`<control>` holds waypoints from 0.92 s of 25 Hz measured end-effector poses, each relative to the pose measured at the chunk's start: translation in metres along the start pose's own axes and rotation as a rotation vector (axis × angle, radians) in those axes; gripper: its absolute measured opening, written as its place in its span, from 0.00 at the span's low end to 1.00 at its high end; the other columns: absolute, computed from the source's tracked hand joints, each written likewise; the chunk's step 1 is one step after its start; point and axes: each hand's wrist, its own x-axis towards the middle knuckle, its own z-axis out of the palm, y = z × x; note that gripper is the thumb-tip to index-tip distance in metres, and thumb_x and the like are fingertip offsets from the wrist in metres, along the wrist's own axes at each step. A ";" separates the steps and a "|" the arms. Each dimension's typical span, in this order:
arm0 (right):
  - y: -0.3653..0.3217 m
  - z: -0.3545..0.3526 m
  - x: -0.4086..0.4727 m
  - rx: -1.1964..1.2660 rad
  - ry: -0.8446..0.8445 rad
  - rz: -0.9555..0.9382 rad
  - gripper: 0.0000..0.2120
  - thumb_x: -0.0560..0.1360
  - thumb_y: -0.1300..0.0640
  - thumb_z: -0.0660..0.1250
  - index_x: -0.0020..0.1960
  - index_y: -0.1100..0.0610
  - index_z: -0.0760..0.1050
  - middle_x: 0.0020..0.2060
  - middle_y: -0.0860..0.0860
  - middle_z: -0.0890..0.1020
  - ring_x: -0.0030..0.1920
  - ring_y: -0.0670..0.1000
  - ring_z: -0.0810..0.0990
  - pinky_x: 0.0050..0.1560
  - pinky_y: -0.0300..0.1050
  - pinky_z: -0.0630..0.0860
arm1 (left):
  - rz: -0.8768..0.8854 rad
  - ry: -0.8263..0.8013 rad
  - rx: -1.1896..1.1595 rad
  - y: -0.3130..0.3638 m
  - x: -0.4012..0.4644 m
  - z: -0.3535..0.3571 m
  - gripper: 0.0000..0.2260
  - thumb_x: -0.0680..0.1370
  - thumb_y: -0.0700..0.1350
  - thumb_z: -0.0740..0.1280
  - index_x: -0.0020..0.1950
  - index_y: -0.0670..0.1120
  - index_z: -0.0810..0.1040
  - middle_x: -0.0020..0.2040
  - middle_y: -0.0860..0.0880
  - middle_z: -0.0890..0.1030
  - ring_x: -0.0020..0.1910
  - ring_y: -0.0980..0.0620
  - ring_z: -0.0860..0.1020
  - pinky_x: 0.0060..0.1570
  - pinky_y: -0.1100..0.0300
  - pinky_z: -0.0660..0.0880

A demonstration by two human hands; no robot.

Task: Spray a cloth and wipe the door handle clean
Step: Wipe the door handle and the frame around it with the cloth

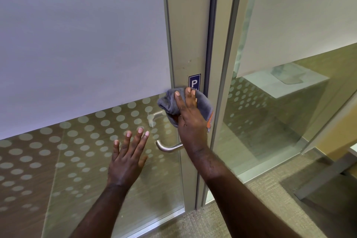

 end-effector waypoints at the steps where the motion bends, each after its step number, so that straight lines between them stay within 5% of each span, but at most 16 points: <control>1: 0.001 0.001 -0.004 -0.012 -0.007 -0.007 0.24 0.85 0.52 0.43 0.70 0.59 0.71 0.69 0.63 0.71 0.72 0.60 0.67 0.67 0.51 0.71 | 0.001 0.005 0.000 0.000 0.000 0.001 0.30 0.80 0.63 0.39 0.81 0.53 0.45 0.81 0.54 0.41 0.79 0.51 0.38 0.75 0.49 0.35; 5: 0.011 0.001 -0.024 -0.049 -0.100 -0.057 0.20 0.85 0.55 0.46 0.71 0.59 0.68 0.70 0.62 0.71 0.72 0.60 0.68 0.69 0.50 0.69 | 0.012 0.041 0.012 0.001 0.000 0.002 0.33 0.79 0.63 0.50 0.81 0.52 0.45 0.81 0.53 0.40 0.79 0.50 0.38 0.75 0.47 0.38; 8: 0.015 -0.002 -0.039 -0.016 -0.202 -0.036 0.21 0.80 0.58 0.55 0.72 0.58 0.67 0.71 0.61 0.70 0.72 0.59 0.67 0.66 0.54 0.73 | 0.007 0.050 -0.013 0.002 0.001 0.002 0.44 0.74 0.56 0.69 0.81 0.53 0.44 0.81 0.54 0.40 0.79 0.51 0.38 0.75 0.44 0.43; 11: 0.010 -0.003 -0.050 0.016 -0.263 0.005 0.23 0.77 0.62 0.63 0.72 0.57 0.68 0.71 0.59 0.70 0.71 0.54 0.66 0.67 0.51 0.69 | -0.006 0.039 -0.008 0.002 -0.001 0.004 0.51 0.69 0.53 0.76 0.81 0.53 0.45 0.81 0.54 0.40 0.79 0.51 0.38 0.75 0.45 0.40; 14: 0.004 -0.006 -0.050 0.094 -0.331 0.013 0.27 0.74 0.66 0.70 0.71 0.58 0.69 0.68 0.61 0.73 0.69 0.57 0.71 0.65 0.52 0.72 | 0.002 0.047 0.002 0.000 -0.001 0.006 0.46 0.72 0.55 0.72 0.81 0.52 0.46 0.81 0.53 0.41 0.79 0.50 0.39 0.75 0.48 0.35; 16: -0.001 -0.011 -0.048 0.173 -0.426 -0.017 0.26 0.76 0.66 0.67 0.72 0.58 0.67 0.68 0.59 0.74 0.68 0.56 0.73 0.63 0.51 0.75 | 0.018 0.046 0.029 0.000 -0.002 0.006 0.32 0.81 0.61 0.53 0.81 0.52 0.45 0.81 0.53 0.40 0.79 0.50 0.38 0.75 0.48 0.35; 18: -0.005 -0.015 -0.048 0.237 -0.489 -0.068 0.25 0.77 0.66 0.66 0.73 0.58 0.67 0.69 0.59 0.73 0.70 0.54 0.71 0.66 0.48 0.73 | 0.008 0.007 0.001 0.000 -0.001 0.004 0.30 0.81 0.62 0.39 0.80 0.50 0.48 0.81 0.54 0.40 0.79 0.51 0.38 0.75 0.48 0.35; 21: -0.010 -0.023 -0.051 0.289 -0.470 -0.120 0.22 0.77 0.67 0.65 0.71 0.61 0.70 0.69 0.60 0.73 0.70 0.54 0.71 0.69 0.48 0.70 | 0.022 0.032 -0.047 0.001 -0.001 0.002 0.30 0.81 0.62 0.40 0.80 0.51 0.46 0.81 0.55 0.39 0.79 0.52 0.37 0.75 0.49 0.36; 23: -0.011 -0.033 -0.056 0.295 -0.416 -0.174 0.20 0.78 0.66 0.62 0.69 0.62 0.71 0.68 0.60 0.73 0.70 0.54 0.71 0.69 0.47 0.69 | 0.033 0.060 -0.056 0.002 -0.002 0.000 0.34 0.81 0.59 0.56 0.80 0.53 0.41 0.80 0.56 0.38 0.79 0.52 0.37 0.74 0.49 0.36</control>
